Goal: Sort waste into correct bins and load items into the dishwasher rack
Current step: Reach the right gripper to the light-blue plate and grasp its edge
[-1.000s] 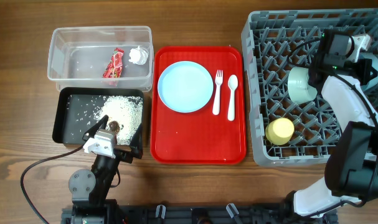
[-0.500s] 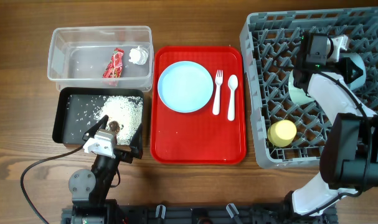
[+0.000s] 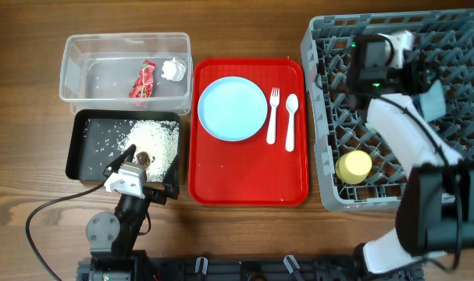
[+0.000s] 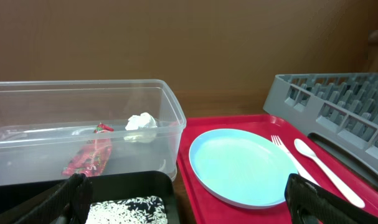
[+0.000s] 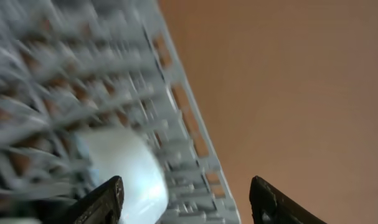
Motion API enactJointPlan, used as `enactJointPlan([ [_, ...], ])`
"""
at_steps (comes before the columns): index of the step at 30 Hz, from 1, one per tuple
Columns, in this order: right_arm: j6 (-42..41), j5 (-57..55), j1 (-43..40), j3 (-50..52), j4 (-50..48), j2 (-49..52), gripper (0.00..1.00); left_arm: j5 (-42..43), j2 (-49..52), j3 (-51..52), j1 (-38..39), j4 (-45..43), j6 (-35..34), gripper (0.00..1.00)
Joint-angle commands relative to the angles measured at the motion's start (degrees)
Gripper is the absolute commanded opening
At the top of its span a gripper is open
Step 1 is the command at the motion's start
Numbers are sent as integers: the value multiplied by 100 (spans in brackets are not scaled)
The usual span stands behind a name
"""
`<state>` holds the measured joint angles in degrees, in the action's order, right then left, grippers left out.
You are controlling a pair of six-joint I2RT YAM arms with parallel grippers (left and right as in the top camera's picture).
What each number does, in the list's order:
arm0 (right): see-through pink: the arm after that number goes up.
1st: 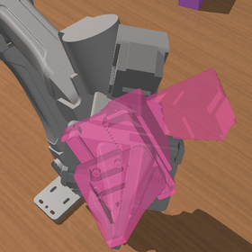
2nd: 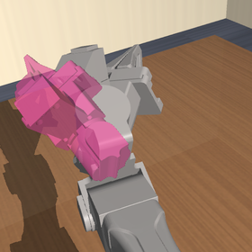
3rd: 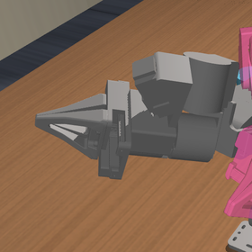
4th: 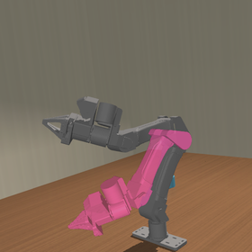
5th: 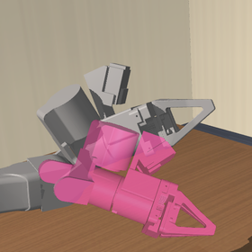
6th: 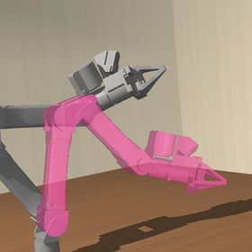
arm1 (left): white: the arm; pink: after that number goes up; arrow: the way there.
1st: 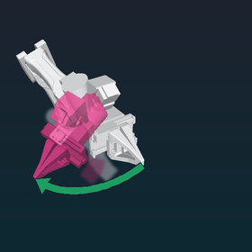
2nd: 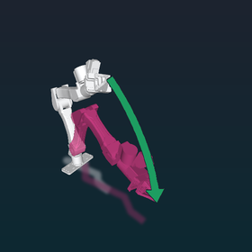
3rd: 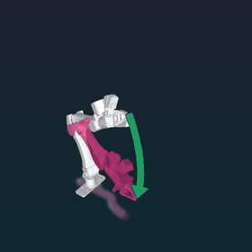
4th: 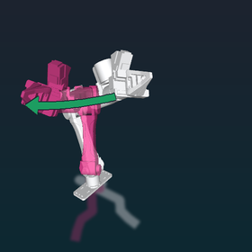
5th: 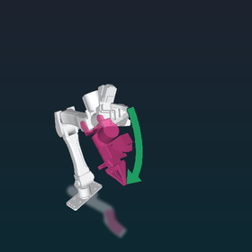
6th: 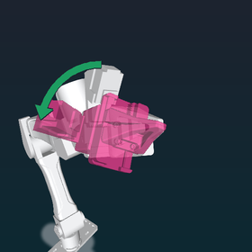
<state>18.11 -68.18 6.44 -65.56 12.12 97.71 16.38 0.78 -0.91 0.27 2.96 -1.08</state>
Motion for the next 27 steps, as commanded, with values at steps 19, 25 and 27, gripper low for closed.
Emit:
enactJointPlan([
  [19, -3534, 7508, 2968, -1617, 3519, -1217, 70, -59, -61, 55, 20, -20, 87, 100],
  [25, -4002, 7361, 2959, -1547, 3141, -358, 70, -59, -61, 55, 20, -20, 87, 100],
  [27, -4308, 6944, 2935, -1547, 3143, 24, 70, -57, -61, 55, 20, -20, 87, 100],
])
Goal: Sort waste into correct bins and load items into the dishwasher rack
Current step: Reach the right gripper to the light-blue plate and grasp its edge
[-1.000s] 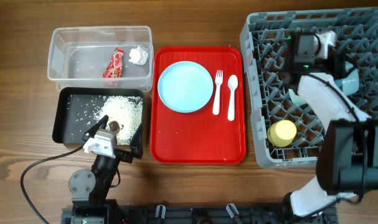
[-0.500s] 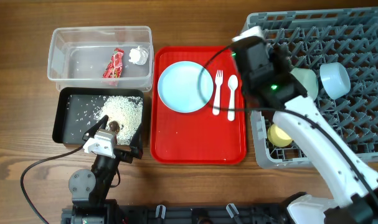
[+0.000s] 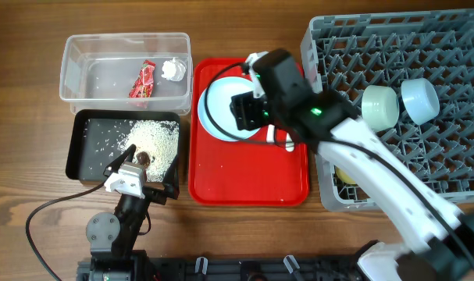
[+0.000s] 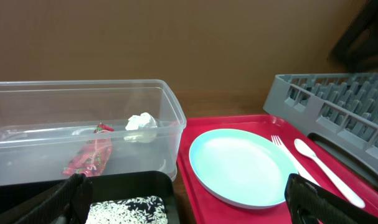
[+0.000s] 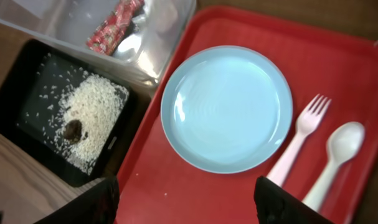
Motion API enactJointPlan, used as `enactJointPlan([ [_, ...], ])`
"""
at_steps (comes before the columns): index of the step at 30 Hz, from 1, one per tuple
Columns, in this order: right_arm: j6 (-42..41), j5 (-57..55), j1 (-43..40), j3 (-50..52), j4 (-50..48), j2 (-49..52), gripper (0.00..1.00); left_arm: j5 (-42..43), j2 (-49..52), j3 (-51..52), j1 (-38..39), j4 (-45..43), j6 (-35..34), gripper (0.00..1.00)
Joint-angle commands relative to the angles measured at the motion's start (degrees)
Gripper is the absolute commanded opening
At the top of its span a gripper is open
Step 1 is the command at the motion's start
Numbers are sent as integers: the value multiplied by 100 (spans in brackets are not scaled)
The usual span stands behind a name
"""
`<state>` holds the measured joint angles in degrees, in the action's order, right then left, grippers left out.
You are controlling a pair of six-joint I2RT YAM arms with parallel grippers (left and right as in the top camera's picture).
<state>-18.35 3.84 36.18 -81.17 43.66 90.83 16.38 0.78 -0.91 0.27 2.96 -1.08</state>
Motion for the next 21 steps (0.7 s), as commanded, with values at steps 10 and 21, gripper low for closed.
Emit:
enactJointPlan([
  [10, -1797, -636, -625, 13, -691, 2389, 52, -59, -61, 55, 20, -20, 87, 100],
  [21, -1801, -271, -643, 13, -850, 2697, 24, -57, -61, 55, 20, -20, 87, 100],
])
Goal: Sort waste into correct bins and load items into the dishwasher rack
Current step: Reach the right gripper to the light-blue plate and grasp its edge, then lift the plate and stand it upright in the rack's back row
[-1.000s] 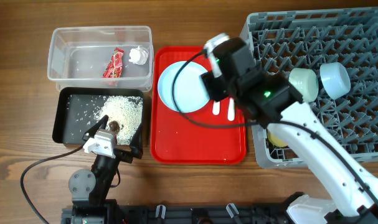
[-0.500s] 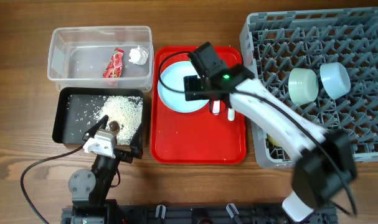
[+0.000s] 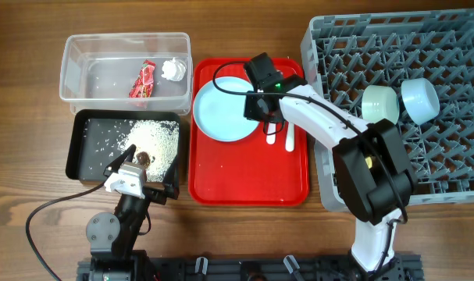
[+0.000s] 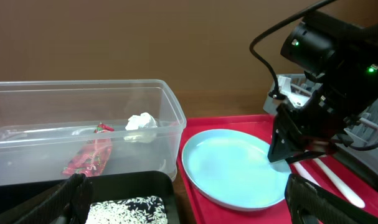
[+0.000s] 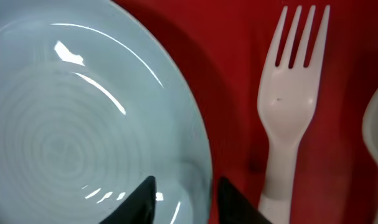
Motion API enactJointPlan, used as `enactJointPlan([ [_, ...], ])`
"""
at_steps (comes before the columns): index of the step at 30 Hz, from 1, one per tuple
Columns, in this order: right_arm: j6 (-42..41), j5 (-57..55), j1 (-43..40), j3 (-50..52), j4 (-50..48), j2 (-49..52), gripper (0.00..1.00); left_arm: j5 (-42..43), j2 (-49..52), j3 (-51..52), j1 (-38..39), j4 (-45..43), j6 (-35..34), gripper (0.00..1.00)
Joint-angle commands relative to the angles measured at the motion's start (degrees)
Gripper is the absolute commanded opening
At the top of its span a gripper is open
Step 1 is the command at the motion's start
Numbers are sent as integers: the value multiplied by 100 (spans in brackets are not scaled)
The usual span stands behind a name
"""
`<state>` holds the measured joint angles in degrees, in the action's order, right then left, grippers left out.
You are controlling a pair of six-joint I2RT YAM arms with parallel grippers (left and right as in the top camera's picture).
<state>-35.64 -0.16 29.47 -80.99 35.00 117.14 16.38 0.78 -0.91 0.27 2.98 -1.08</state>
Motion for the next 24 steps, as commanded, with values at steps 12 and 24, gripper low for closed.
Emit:
enactJointPlan([
  [12, -787, 238, 28, 92, -52, 249, 26, -59, -61, 55, 20, -22, 87, 100],
  [24, -780, -68, -24, 74, 348, 59, 4, -57, -61, 55, 20, -22, 87, 100],
])
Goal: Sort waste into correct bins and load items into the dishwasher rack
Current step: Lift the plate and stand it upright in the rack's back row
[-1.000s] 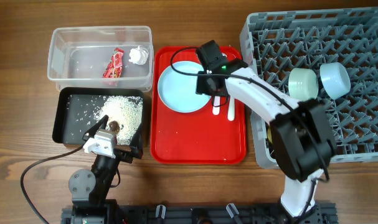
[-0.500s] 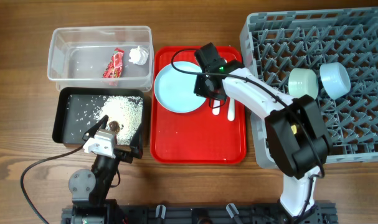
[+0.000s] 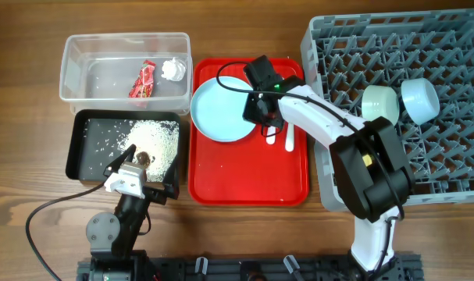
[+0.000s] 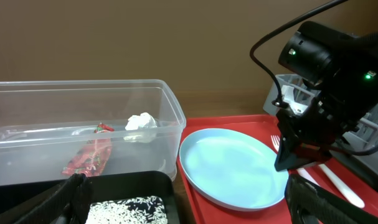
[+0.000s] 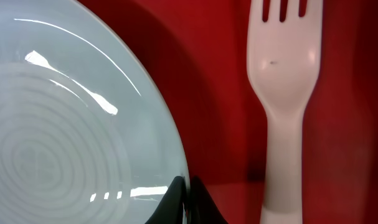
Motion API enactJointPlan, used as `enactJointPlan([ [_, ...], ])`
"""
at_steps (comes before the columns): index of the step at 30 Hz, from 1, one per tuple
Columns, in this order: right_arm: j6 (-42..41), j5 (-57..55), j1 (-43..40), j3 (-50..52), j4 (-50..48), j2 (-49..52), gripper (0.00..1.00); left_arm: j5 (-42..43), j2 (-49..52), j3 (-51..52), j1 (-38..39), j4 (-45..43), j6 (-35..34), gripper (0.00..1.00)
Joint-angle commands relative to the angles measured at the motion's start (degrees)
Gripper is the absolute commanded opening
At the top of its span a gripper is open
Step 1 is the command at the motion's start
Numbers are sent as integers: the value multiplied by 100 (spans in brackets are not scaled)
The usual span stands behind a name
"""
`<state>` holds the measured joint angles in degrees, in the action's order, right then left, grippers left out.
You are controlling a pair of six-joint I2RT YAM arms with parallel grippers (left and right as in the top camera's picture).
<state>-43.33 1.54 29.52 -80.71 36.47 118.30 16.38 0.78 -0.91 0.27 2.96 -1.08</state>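
Observation:
A light blue plate [image 3: 219,110] lies on the red tray [image 3: 248,168], its left edge over the tray's rim. My right gripper [image 3: 261,109] is shut on the plate's right rim [image 5: 179,180]. A white fork [image 5: 282,93] and a white spoon [image 3: 290,121] lie on the tray just right of it. The grey dishwasher rack [image 3: 424,168] at the right holds two upturned pale bowls [image 3: 379,104]. My left gripper [image 4: 182,205] stays open and empty low over the black bin of rice [image 3: 127,144].
A clear bin [image 3: 126,66] at the back left holds a red wrapper [image 3: 144,80] and a crumpled white tissue [image 3: 172,69]. The black bin [image 4: 129,199] sits in front of it, against the red tray's left side.
My right gripper's fingers, then spread around the plate's right rim, have shut on it. The plate has shifted slightly left on the tray. The left arm is unchanged.
My right gripper was over the rack at the far right. Then it hung open above the tray and plate. Then it was down at the plate's right rim beside the fork, and now it grips that rim. The left gripper stayed open throughout.

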Motion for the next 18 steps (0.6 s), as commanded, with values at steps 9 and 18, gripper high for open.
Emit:
enactJointPlan([
  [9, 487, -2046, -63, 35, 824, -2026, 4, -57, -61, 55, 20, -22, 87, 100],
  [18, 1456, -5353, -188, 35, 1032, -3560, 4, -57, -61, 55, 20, -20, 87, 100],
])
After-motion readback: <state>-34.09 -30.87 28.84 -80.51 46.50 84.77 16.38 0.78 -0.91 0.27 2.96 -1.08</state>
